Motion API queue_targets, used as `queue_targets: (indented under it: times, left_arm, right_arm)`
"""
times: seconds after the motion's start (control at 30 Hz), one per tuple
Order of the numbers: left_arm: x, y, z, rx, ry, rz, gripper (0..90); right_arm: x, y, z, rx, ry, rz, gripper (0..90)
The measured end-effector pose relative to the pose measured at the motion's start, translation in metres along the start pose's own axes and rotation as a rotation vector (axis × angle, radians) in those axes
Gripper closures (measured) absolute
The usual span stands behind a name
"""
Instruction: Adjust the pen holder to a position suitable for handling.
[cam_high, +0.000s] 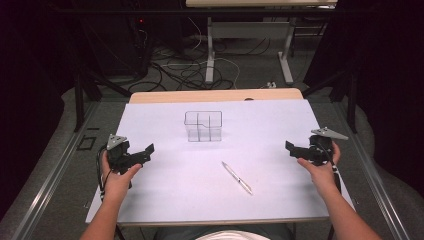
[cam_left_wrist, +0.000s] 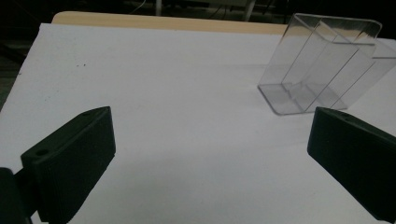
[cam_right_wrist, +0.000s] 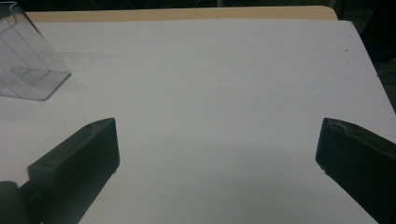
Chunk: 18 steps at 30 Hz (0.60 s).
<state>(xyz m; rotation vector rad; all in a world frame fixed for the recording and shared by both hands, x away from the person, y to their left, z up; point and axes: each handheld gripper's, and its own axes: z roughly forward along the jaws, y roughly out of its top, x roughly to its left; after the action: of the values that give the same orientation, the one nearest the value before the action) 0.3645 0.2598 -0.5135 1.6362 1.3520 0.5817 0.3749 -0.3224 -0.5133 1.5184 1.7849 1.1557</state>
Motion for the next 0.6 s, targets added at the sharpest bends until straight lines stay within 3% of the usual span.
queue_targets:
  times: [0.13,0.23,0.4,0.43,0.53,0.6]
  left_arm:
    - [-0.004,0.003,-0.002,-0.016,-0.021,-0.018,1.0]
    - [-0.008,0.006,-0.004,-0.021,-0.010,-0.011,1.0]
    - [-0.013,0.012,-0.006,-0.040,-0.015,-0.036,1.3]
    - [-0.015,0.015,-0.007,-0.060,-0.017,-0.045,2.4]
    - [-0.017,0.019,-0.008,-0.062,-0.015,-0.053,3.6]
    - [-0.018,0.023,-0.007,-0.063,-0.008,-0.076,10.9]
  right_arm:
    - [0.003,-0.002,0.002,0.010,0.005,-0.013,0.0]
    - [0.006,-0.003,0.002,0.007,0.011,-0.021,0.0]
    - [0.011,-0.003,0.000,0.006,0.014,-0.037,0.0]
    - [0.011,-0.003,0.000,0.003,0.013,-0.044,0.0]
    - [0.013,-0.004,-0.001,0.002,0.015,-0.048,0.0]
    - [0.016,-0.005,-0.003,0.005,0.016,-0.043,0.0]
